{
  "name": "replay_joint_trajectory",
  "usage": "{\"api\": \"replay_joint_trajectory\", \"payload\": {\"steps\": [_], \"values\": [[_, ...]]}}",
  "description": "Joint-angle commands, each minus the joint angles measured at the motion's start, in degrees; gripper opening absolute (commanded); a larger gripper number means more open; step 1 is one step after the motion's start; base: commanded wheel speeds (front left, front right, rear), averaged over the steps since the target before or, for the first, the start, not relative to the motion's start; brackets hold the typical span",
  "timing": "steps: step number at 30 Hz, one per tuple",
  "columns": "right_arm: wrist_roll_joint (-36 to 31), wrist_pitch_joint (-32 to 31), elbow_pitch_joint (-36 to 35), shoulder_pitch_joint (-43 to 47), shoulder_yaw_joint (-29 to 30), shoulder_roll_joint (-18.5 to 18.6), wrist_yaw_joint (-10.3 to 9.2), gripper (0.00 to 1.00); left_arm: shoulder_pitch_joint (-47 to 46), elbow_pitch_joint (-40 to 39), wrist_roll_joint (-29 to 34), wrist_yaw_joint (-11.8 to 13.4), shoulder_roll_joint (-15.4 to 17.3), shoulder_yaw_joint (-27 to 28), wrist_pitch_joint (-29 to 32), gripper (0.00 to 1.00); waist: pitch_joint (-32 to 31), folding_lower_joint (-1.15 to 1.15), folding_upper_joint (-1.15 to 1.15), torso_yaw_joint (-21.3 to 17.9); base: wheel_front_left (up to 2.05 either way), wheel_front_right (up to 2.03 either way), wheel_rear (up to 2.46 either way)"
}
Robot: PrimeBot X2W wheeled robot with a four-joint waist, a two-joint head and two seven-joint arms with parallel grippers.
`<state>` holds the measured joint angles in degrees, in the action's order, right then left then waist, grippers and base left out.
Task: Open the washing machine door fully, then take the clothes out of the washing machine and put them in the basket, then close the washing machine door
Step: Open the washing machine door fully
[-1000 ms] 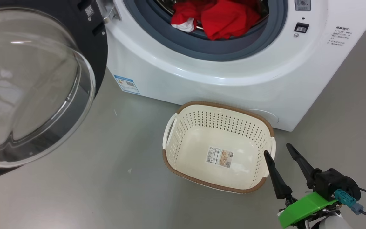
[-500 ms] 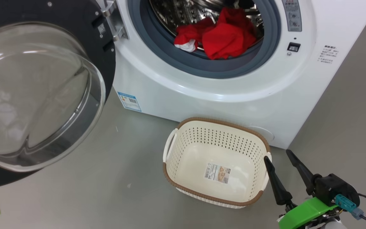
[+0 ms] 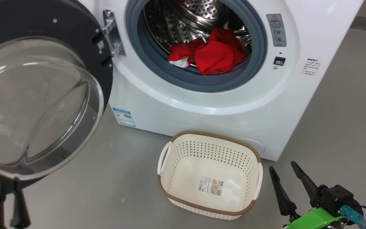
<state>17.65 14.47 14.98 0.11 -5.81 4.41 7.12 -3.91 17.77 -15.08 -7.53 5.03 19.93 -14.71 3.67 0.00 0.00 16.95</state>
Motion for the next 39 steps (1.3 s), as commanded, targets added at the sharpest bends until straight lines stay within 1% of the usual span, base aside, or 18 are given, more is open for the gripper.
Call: {"api": "replay_joint_trajectory", "payload": {"steps": [1, 2, 3, 4, 10, 25, 32, 39], "values": [[0.3, 0.5, -1.7, -0.1, -0.7, 0.2, 0.36, 1.0, 0.3, -2.6, -0.7, 0.0, 1.4, 0.7, -0.3, 0.68, -0.7, 0.0, 0.0, -1.1, 0.0, 0.0, 0.0], [0.4, 0.5, -1.8, 0.1, -0.5, 0.2, 0.36, 1.0, 0.9, -3.1, -1.1, 0.0, 1.4, -0.1, -0.3, 0.86, -0.9, 0.0, 0.0, -1.5, 0.0, 0.0, 0.0], [0.5, 0.5, -1.9, 0.3, -0.3, 0.2, 0.36, 1.0, 1.6, -3.5, -1.5, 0.0, 1.5, -0.9, -0.3, 0.99, -1.1, 0.0, 0.0, -1.9, 0.0, 0.0, 0.0], [0.5, 0.5, -1.9, 0.3, -0.3, 0.2, 0.36, 1.0, 1.6, -3.5, -1.5, 0.0, 1.5, -0.9, -0.3, 0.99, -1.1, 0.0, 0.0, -1.9, 0.0, 0.0, 0.0], [0.8, 0.5, -2.7, 1.1, 1.3, 0.0, 0.36, 1.0, 4.2, -6.2, -3.1, 0.0, 2.3, -5.7, -0.3, 1.0, -1.6, 0.0, 0.0, -5.0, 0.0, 0.0, 0.0], [0.8, 0.5, -3.8, 1.8, 4.1, -0.2, 0.36, 1.0, 6.7, -11.0, -6.8, 0.0, 4.8, -15.9, -0.3, 1.0, -0.8, 0.0, 0.0, -14.6, 0.0, 0.0, 0.0], [0.8, 0.5, -4.3, 1.8, 4.8, -0.5, 0.36, 1.0, 6.5, -12.2, -8.0, 0.0, 5.7, -17.9, -0.3, 1.0, 0.1, 0.0, 0.0, -17.9, 0.0, 0.0, 0.0], [0.8, 0.5, -4.5, 2.3, 5.6, -0.6, 0.36, 1.0, 6.3, -12.2, -7.2, 0.0, 6.0, -18.9, -0.3, 1.0, -0.1, 0.0, 0.0, -19.2, 0.0, 0.0, 0.0]]}}
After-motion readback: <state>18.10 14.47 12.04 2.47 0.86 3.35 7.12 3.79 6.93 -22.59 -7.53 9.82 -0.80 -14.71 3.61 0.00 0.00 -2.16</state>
